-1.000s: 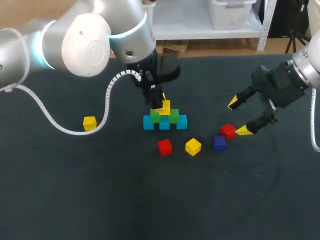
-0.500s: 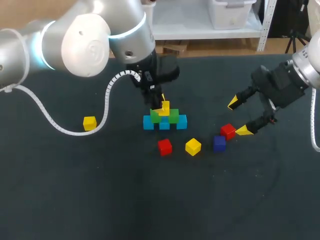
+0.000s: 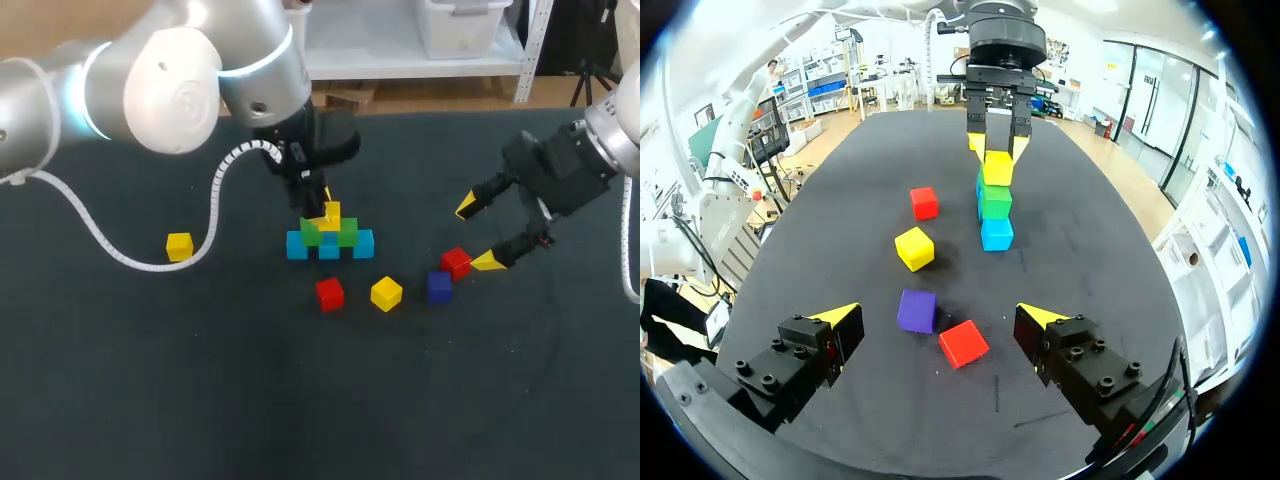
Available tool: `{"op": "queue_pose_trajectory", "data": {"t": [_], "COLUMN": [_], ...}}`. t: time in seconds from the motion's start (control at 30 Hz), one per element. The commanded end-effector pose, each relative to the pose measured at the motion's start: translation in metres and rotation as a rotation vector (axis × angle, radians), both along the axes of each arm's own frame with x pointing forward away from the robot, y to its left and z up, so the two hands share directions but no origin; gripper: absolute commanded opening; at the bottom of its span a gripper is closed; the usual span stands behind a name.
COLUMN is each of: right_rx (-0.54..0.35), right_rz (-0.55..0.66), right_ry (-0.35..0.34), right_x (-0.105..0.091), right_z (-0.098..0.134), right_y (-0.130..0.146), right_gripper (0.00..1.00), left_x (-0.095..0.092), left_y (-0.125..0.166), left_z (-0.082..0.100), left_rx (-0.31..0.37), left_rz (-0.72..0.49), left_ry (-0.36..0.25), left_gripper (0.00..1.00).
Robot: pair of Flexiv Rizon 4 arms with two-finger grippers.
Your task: Place the blue cubes, place green cubes on the blue cubes, place the yellow cubes on the green cubes, then place the red cubes on the yellow cubes, and place purple cube on the red cubes.
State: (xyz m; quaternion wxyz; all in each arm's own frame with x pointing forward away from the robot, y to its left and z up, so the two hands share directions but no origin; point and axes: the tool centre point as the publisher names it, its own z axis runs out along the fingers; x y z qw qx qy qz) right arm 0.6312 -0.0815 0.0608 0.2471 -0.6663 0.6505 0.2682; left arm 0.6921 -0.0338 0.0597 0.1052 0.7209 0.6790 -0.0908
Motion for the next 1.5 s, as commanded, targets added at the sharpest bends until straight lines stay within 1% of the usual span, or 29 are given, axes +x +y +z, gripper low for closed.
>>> {"op": "queue_pose_trajectory", "data": {"t": [0.03,0.2,0.27,0.33,0.43,0.67,0.77,0.87,0.9,0.93,0.97,1.0,1.03,1.2,1.4,1.5], "right_rx": [0.002,0.002,0.002,0.002,0.002,0.002,0.002,0.002,0.002,0.002,0.002,0.002,0.002,0.002,0.002,0.002], "right_rz": [0.001,0.001,0.001,0.001,0.001,0.001,0.001,0.001,0.001,0.001,0.001,0.001,0.001,0.001,0.001,0.001], "right_ry": [0.0,0.0,0.0,0.0,0.0,0.0,0.0,0.0,0.0,0.0,0.0,0.0,0.0,0.0,0.0,0.0], "right_x": [0.001,0.001,0.001,0.001,0.001,0.001,0.001,0.001,0.001,0.001,0.001,0.001,0.001,0.001,0.001,0.001], "right_z": [-0.001,-0.001,-0.001,-0.001,-0.001,-0.001,-0.001,-0.001,-0.001,-0.001,-0.001,-0.001,-0.001,-0.001,-0.001,-0.001], "right_y": [0.0,0.0,0.0,0.0,0.0,0.0,0.0,0.0,0.0,0.0,0.0,0.0,0.0,0.0,0.0,0.0], "right_gripper": [1.0,1.0,1.0,1.0,1.0,1.0,1.0,1.0,1.0,1.0,1.0,1.0,1.0,1.0,1.0,1.0], "left_x": [0.002,0.003,0.003,0.003,0.003,0.003,0.003,0.003,0.003,0.003,0.003,0.003,0.003,0.001,-0.013,-0.02], "left_y": [0.0,0.0,0.0,0.0,0.0,0.001,0.001,0.001,0.001,0.001,0.001,0.001,0.001,0.005,0.019,0.031], "left_z": [0.0,-0.001,-0.001,-0.001,-0.001,-0.001,-0.001,-0.001,-0.002,-0.002,-0.002,-0.002,-0.002,0.007,0.029,0.038], "left_rx": [0.0,0.001,0.001,0.001,0.001,0.002,0.001,0.0,-0.001,-0.002,-0.002,-0.002,-0.002,-0.002,-0.007,-0.001], "left_rz": [-0.004,-0.002,-0.001,-0.001,0.0,0.001,0.001,0.001,0.0,0.0,-0.001,0.0,0.001,0.001,-0.013,-0.011], "left_ry": [0.004,0.005,0.005,0.005,0.007,0.008,0.008,0.009,0.01,0.01,0.01,0.011,0.011,0.002,-0.034,-0.052], "left_gripper": [0.19,0.2,0.24,0.31,0.35,0.37,0.42,0.49,0.59,0.63,0.73,0.89,0.99,1.0,1.0,1.0]}}
